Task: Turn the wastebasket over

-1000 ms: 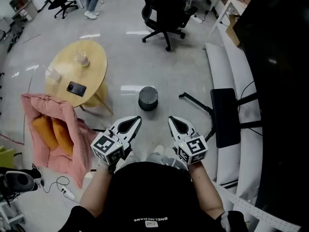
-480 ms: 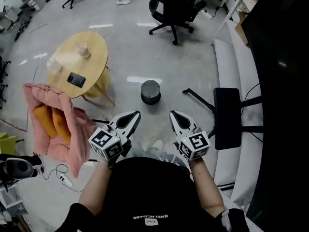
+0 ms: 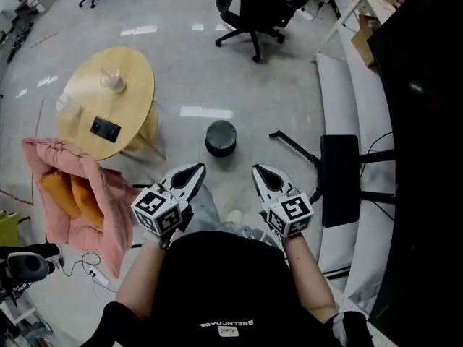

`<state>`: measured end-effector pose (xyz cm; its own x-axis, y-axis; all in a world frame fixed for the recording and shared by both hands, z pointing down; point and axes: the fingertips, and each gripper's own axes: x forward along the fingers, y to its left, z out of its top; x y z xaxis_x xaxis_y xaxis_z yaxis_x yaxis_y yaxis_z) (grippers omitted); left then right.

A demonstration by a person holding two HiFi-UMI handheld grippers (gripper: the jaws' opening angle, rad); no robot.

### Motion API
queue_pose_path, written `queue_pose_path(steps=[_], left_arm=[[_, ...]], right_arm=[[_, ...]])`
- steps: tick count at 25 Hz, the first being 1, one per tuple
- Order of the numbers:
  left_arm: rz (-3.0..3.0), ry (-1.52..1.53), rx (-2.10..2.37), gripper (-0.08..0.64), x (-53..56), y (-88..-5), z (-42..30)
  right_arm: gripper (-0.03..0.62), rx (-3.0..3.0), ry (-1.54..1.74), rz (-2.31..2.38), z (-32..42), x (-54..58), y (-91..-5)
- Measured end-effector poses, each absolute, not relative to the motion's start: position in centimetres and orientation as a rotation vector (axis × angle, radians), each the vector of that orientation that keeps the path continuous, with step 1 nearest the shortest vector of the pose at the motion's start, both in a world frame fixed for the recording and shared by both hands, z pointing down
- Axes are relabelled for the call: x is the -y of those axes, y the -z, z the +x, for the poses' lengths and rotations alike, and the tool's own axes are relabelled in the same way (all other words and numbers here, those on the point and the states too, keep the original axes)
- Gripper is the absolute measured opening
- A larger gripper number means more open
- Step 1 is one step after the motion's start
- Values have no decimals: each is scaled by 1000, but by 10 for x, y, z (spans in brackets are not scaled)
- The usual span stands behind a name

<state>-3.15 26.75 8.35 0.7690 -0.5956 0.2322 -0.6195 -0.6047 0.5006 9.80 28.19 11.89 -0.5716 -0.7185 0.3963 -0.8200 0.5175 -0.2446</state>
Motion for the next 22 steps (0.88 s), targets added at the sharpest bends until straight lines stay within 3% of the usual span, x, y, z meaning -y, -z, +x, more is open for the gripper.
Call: queue_pose_path(steps=[12,22], left_arm=[[2395,-80,743,12,-148,-100,-89],[2305,-176,801,14,-116,-144,-96]], right_arm=[[12,2361,-641,1378,44,-172,-131],[14,2282,-736,1307,54,-122,-171]])
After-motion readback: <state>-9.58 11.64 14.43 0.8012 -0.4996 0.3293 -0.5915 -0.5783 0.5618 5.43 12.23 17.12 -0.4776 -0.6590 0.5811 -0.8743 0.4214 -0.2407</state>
